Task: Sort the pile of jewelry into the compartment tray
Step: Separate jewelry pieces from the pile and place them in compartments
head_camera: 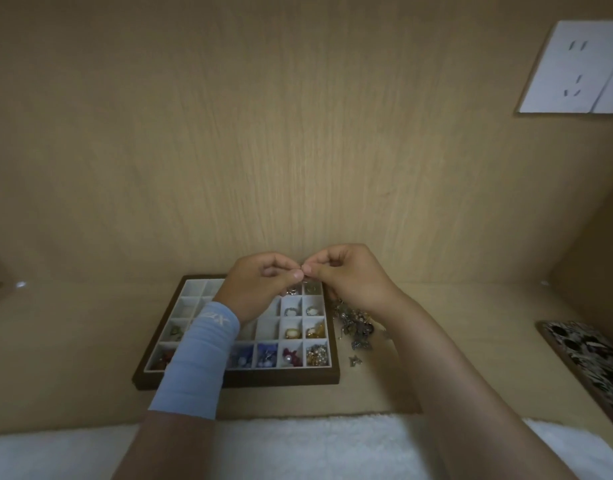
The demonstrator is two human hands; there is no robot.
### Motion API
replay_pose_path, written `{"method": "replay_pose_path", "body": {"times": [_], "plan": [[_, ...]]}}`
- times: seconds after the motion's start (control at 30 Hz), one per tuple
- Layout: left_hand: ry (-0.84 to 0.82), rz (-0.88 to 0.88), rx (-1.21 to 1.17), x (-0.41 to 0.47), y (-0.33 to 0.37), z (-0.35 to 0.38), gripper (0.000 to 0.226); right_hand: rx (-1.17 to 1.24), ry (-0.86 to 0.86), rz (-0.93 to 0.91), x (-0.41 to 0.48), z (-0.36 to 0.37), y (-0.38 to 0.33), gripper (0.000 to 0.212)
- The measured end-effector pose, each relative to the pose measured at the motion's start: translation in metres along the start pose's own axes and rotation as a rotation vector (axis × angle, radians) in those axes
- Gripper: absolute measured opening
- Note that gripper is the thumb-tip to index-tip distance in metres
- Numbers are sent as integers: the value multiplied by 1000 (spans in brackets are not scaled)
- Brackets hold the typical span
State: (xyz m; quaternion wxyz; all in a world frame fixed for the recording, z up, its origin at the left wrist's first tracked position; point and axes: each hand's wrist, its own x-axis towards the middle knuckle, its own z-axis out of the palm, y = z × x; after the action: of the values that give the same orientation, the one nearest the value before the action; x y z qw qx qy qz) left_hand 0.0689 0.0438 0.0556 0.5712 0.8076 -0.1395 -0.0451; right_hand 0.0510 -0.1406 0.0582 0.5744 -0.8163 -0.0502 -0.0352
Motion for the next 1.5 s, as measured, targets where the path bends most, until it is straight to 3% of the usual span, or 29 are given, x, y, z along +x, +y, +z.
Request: {"method": "replay_pose_path", "body": {"times": [0.23,0.4,0.7,1.2,1.5], "plan": [[-111,-41,163,-2,-13,-22,14,-268,-38,-53,0,25,8,7],[-57,-30,379,2,-21,-39,11,-422,-91,-79,0,47,6,10],[-16,-65,427,4,-36,-34,22,-771,-144,-125,17,65,2,11],[59,-82,588,1,-31,-22,6,-542,-11,1,-3,-36,4,12],[11,-90,671,1,-25,-22,11,-640,-172,140,-8,-56,15,15]]}}
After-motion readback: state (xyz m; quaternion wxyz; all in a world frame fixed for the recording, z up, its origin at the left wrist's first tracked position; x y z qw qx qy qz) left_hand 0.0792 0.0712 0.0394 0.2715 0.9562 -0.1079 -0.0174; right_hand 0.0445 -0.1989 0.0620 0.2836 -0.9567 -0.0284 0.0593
